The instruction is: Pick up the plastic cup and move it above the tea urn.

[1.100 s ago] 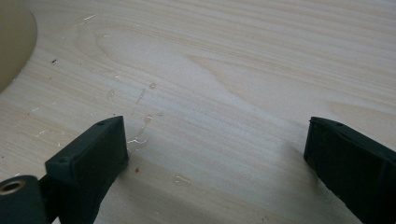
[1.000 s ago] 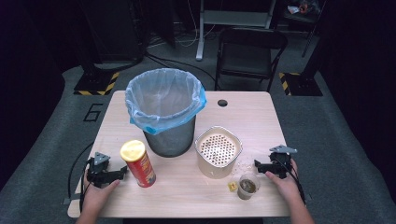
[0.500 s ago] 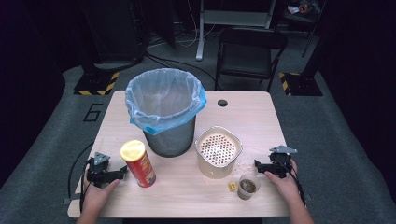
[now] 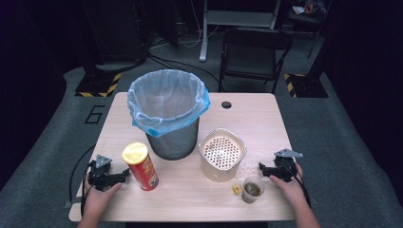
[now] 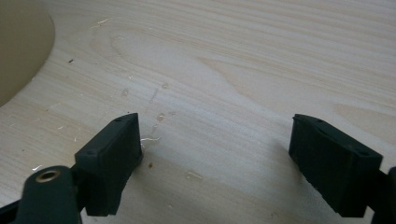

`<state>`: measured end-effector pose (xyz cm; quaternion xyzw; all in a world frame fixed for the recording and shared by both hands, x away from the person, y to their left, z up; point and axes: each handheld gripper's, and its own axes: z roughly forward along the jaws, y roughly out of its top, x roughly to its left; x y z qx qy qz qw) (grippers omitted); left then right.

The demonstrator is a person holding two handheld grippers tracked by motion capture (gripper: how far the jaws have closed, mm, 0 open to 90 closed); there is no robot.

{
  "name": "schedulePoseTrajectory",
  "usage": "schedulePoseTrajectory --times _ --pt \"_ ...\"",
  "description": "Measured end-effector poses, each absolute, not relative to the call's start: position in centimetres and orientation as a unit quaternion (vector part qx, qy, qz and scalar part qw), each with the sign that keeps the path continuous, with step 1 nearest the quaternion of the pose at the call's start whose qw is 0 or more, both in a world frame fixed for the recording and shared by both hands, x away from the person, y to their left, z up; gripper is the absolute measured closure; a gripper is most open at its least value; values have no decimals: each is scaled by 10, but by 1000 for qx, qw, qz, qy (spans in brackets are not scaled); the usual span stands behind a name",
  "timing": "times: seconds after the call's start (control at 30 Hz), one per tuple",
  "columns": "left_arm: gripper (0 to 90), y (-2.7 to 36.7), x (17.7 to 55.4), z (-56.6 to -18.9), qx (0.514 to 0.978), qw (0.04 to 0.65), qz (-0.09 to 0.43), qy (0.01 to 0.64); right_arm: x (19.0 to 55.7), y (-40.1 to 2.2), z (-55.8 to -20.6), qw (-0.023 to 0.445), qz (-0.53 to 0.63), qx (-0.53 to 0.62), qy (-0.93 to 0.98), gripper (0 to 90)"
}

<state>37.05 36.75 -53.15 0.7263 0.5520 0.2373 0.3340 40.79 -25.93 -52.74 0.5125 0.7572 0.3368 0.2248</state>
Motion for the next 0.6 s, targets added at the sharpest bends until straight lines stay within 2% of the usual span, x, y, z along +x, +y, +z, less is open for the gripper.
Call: schedulePoseTrajectory --times 0.03,0.1,0.13,0.2,0.47,0.6 --pt "136 367 370 -531 726 333 236 553 408 -259 -528 225 341 509 758 186" --pt "136 367 370 -531 726 333 236 554 406 -260 -525 221 341 507 760 296" --pt "136 367 370 -531 726 333 236 554 406 -260 -525 221 341 507 760 296" --pt "136 367 370 -531 726 332 236 554 406 -261 -521 211 334 508 765 407" --pt "136 367 370 -531 726 333 236 554 407 -260 -499 204 360 506 757 450" --pt "135 367 371 -532 726 333 238 553 411 -258 -483 176 371 500 762 557"
